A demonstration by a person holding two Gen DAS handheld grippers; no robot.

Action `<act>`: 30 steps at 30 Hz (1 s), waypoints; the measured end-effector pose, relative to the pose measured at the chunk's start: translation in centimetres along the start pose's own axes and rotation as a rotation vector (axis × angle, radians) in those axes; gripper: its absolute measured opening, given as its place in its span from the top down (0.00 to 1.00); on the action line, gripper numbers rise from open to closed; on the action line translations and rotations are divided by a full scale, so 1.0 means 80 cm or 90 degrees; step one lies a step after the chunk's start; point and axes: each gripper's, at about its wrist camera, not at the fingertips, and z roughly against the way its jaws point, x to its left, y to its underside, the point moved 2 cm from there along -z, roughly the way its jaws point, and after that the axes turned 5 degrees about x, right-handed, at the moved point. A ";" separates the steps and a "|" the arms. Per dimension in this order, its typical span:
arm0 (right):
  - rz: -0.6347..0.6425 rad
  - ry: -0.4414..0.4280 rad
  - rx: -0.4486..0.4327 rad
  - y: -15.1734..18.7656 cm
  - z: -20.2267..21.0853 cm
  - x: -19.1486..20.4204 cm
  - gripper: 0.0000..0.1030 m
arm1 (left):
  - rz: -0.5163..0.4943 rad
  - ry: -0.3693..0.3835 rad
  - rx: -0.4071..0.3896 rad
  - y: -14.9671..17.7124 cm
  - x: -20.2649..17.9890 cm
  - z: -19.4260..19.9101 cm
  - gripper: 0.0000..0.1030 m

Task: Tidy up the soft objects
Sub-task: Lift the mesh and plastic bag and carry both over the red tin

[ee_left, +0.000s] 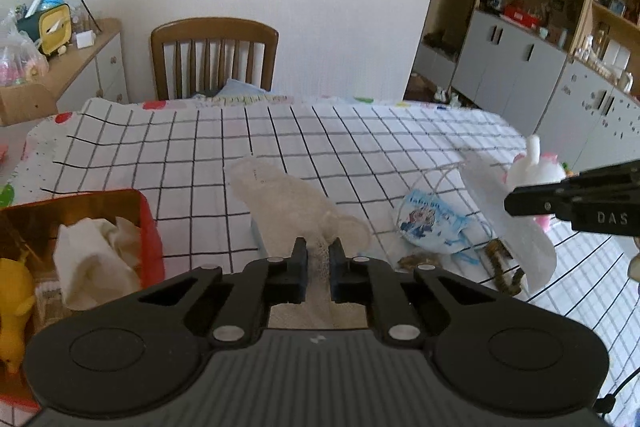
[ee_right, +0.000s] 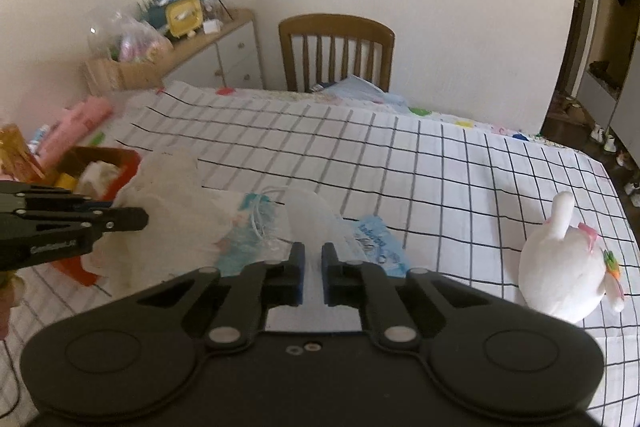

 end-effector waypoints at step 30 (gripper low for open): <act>0.072 -0.179 -0.067 -0.077 0.048 0.183 0.92 | -0.001 -0.110 -0.093 -0.012 0.111 0.172 0.90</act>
